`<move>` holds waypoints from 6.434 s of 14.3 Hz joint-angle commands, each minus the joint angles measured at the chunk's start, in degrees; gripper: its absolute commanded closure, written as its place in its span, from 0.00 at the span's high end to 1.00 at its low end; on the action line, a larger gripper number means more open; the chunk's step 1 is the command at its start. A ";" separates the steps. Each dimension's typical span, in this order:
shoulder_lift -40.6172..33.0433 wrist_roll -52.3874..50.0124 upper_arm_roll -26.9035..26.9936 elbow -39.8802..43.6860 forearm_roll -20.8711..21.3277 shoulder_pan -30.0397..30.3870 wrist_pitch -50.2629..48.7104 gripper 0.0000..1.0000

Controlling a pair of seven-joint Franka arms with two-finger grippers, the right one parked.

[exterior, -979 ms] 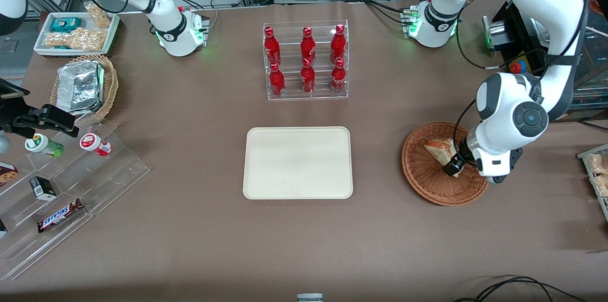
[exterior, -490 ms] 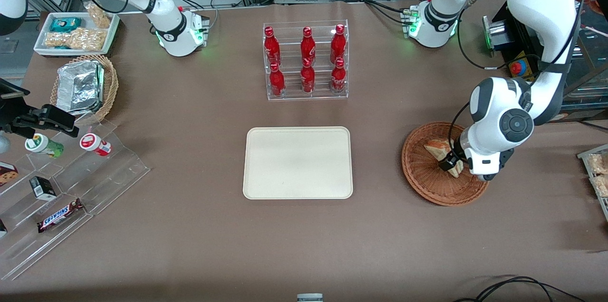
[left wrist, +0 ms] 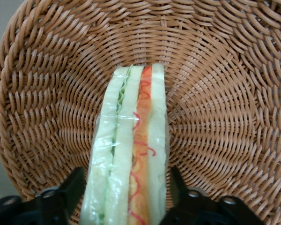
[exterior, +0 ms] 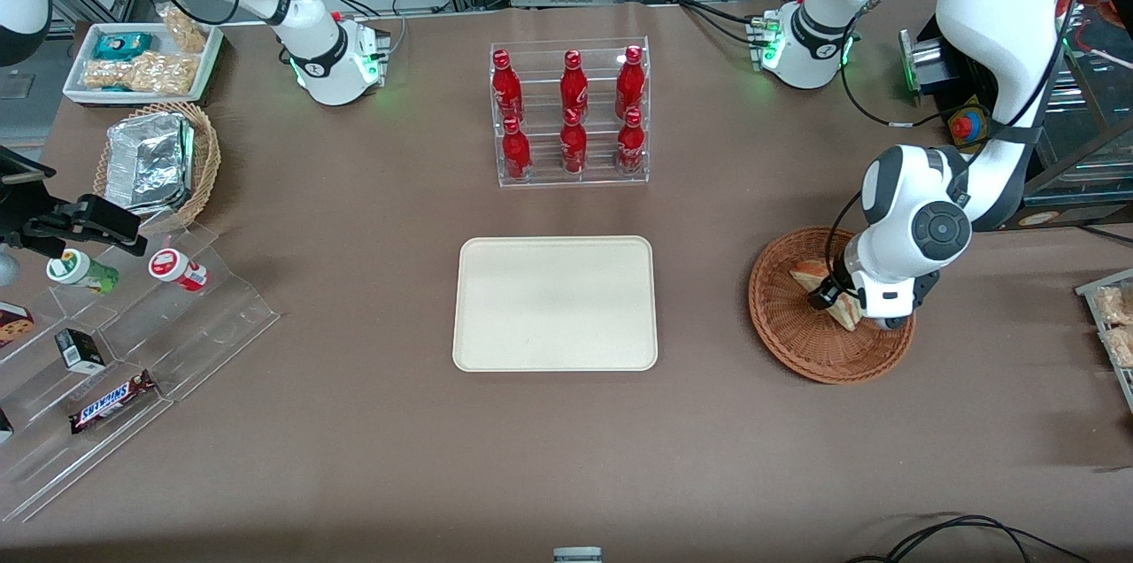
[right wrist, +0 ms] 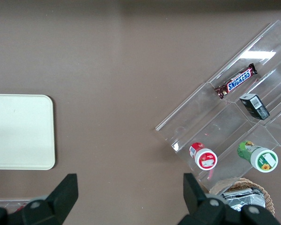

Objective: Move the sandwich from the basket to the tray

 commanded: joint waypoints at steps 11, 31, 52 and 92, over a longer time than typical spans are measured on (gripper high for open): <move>-1.62 -0.16 -0.68 23.08 1.26 -7.98 -23.34 0.03; 34.32 4.27 0.02 58.24 5.74 -43.84 -20.98 0.13; 13.61 2.01 3.36 58.33 3.21 -32.90 -37.55 1.00; -21.48 42.56 -0.16 38.99 -2.09 3.87 -63.26 1.00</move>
